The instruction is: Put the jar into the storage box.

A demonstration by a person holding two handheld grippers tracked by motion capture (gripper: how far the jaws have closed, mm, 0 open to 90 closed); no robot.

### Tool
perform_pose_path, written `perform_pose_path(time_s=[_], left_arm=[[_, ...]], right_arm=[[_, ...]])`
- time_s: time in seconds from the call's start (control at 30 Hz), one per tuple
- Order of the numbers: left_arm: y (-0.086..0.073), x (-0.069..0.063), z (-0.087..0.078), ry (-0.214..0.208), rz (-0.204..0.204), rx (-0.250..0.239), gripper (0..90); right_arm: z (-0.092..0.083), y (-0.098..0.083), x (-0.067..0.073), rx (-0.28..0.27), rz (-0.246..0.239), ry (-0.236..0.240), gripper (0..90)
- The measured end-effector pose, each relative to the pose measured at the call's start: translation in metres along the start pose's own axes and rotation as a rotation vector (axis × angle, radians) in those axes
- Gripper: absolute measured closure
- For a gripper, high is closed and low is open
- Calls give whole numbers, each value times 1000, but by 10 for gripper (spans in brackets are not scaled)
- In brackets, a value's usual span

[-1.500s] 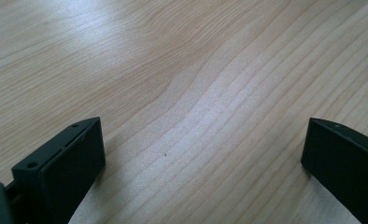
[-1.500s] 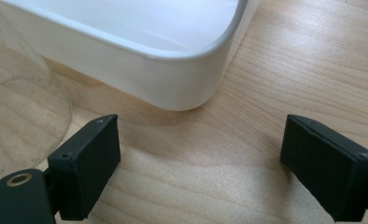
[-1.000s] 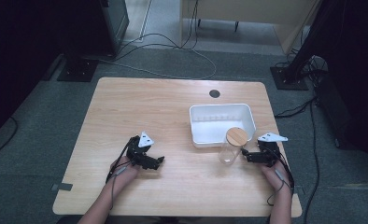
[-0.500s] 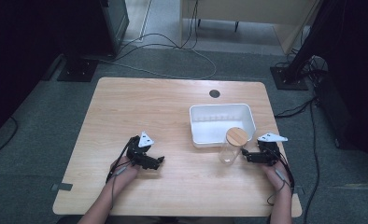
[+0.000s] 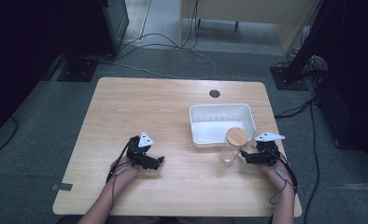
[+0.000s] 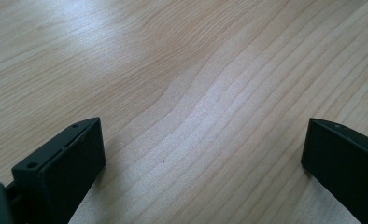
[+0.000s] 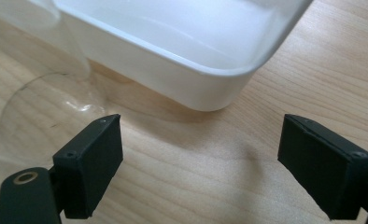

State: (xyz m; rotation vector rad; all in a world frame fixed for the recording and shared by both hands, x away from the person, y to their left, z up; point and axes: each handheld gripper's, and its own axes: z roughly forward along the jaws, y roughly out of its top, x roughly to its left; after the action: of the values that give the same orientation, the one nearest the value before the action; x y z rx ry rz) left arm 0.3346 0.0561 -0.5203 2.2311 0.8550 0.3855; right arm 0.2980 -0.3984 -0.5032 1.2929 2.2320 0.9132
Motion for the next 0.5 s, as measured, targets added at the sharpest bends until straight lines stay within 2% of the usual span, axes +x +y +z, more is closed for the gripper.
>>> perform_pose_path(time_s=[0.1,0.13,0.3,0.5], left_arm=[[0,0,0,0,0,0,0],[0,0,0,0,0,0,0],[0,0,0,0,0,0,0],[0,0,0,0,0,0,0]], right_arm=[[0,0,0,0,0,0,138],[-5,1,1,-2,-18,6,138],[-11,3,2,-14,-17,20,138],[-21,7,7,-27,-34,62,150]])
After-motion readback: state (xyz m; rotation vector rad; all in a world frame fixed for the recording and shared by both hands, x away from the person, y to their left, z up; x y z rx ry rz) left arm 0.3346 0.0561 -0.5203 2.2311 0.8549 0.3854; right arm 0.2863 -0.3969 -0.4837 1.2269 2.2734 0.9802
